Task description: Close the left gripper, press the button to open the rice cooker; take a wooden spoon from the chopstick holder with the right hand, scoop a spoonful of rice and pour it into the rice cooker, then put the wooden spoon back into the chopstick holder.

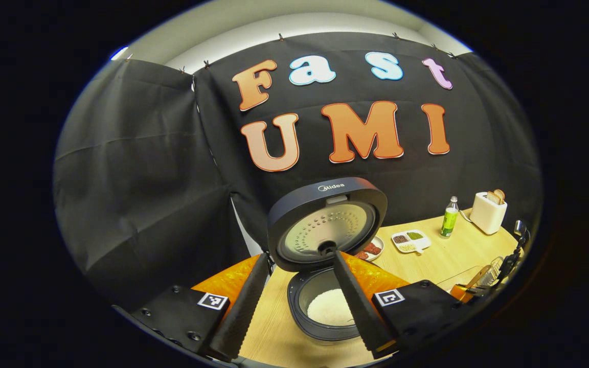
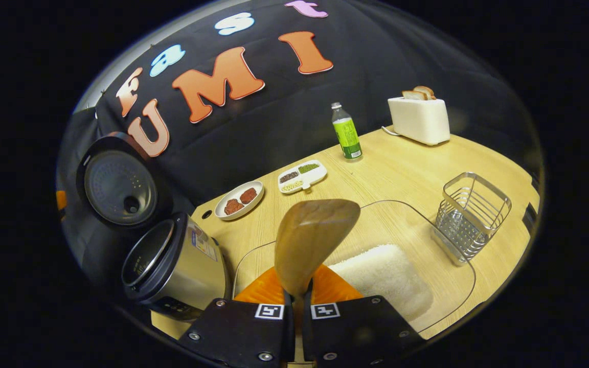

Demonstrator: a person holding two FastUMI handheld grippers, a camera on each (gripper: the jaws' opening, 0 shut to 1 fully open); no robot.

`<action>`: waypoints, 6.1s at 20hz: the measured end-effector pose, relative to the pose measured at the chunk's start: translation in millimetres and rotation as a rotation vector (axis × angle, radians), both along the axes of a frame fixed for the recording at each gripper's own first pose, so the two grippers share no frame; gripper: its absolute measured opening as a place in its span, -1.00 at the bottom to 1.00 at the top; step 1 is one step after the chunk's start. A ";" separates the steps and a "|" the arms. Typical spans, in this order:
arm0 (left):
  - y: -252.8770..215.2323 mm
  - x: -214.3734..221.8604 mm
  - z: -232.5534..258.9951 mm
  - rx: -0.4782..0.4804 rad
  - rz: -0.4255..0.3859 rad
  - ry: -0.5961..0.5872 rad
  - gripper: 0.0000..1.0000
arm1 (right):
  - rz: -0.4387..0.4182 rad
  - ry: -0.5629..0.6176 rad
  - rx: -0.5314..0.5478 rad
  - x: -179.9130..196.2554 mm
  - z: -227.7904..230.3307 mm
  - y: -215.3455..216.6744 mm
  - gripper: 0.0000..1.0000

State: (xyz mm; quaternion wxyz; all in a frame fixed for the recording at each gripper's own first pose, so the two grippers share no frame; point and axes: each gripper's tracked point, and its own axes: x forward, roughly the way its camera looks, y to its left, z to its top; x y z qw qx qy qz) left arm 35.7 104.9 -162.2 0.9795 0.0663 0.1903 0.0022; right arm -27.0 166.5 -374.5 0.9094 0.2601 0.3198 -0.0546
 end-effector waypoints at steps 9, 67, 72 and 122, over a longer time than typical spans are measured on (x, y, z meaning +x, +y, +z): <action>-6.6 -0.3 -2.3 -0.010 -0.004 0.008 0.78 | -0.024 0.069 0.277 5.2 -2.2 5.5 -0.89; 82.0 -40.6 0.4 -0.050 0.245 -0.102 0.87 | 0.201 -0.100 0.703 144.9 197.8 138.9 -0.91; 98.5 -44.9 -17.4 -0.073 0.266 -0.059 0.87 | 0.233 -0.146 0.520 154.9 194.6 150.6 -0.90; 127.6 -34.3 -45.5 -0.072 0.285 0.001 1.00 | 0.740 -0.577 -0.369 126.1 225.5 225.9 -0.90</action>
